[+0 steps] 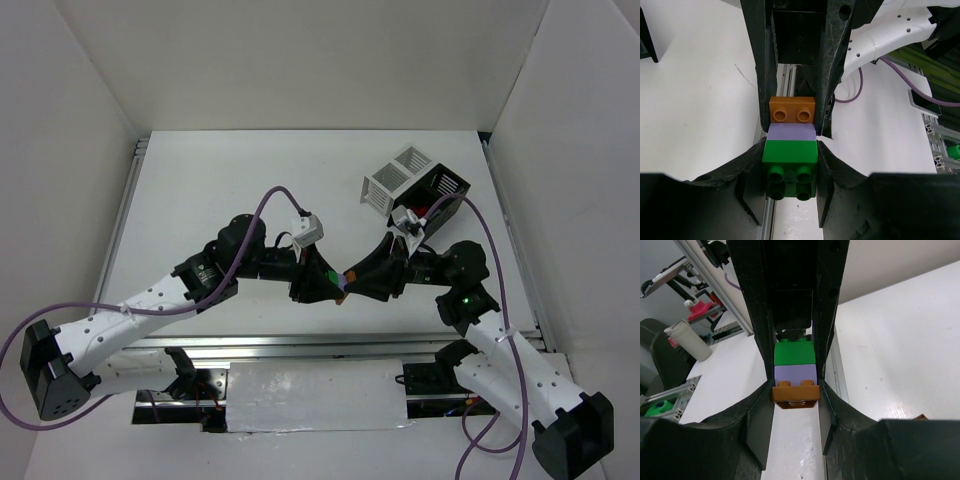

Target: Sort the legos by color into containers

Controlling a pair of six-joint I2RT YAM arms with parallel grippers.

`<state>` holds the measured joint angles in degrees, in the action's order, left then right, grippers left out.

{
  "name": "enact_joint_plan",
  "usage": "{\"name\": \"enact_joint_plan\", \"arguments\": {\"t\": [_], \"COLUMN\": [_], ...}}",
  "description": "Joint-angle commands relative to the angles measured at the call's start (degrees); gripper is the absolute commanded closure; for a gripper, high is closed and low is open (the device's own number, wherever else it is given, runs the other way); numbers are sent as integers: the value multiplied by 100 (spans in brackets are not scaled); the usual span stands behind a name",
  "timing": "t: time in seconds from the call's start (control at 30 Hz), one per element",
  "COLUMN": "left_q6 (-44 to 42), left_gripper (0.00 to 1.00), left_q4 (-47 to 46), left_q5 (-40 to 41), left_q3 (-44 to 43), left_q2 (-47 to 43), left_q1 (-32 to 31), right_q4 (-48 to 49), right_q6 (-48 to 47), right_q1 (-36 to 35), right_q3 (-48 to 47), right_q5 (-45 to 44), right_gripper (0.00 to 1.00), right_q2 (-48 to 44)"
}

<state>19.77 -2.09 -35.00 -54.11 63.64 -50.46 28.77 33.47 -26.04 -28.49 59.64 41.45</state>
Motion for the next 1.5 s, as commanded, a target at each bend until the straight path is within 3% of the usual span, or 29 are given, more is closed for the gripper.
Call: {"name": "enact_joint_plan", "arguments": {"t": [0.0,0.03,0.07,0.17,0.27,0.3,0.37,0.47,0.97,1.03,1.13,1.17,1.2,1.27,1.3,1.4,1.47], "left_q6": [-43,-35,-35,-61,-61,-70,-52,-78,-166,-149,-27,9,44,185,307,501,502], "left_gripper": [100,100,100,100,100,100,100,100,100,100,100,100,100,100,100,100,100], "left_q4": [-362,-363,-371,-354,-371,-380,-398,-415,-222,-100,547,795,1059,1856,2131,3159,3695], "left_q5": [-50,-76,-112,-182,-191,-200,-191,-174,468,747,1493,2158,2495,3433,3735,4746,5194], "left_q3": [-285,-276,-276,-285,-241,-215,-171,-135,-3,-21,-179,-362,-459,-766,-872,-1250,-1295], "left_q2": [0,8,17,35,0,-35,-71,-141,-580,-607,-616,-598,-563,-519,-493,-510,-624], "left_q1": [-17,-17,-17,-17,-17,-17,-17,-17,62,88,106,115,115,124,133,159,168], "right_q4": [146,224,251,269,216,181,172,190,-91,-528,-1776,-2066,-2669,-3296,-3865,-4353,-4363], "right_q6": [10,27,36,19,-60,-86,-122,-139,-359,-464,-807,-755,-642,-290,-150,-52,-86], "right_q1": [3,3,3,3,11,20,29,73,609,662,680,697,680,697,714,915,1118], "right_q3": [-8,19,36,89,98,98,116,133,221,151,-200,-488,-673,-1269,-1517,-2326,-2792], "right_q5": [118,127,136,92,22,-4,-57,-40,110,-170,-2187,-2846,-4314,-5763,-7093,-8429,-8608], "right_gripper": [73,60,54,50,62,78,92,98,100,100,100,100,100,100,100,100,100], "right_q2": [12,3,-14,-93,-164,-190,-208,-190,-252,-278,-331,-296,-130,134,501,1346,1933]}}
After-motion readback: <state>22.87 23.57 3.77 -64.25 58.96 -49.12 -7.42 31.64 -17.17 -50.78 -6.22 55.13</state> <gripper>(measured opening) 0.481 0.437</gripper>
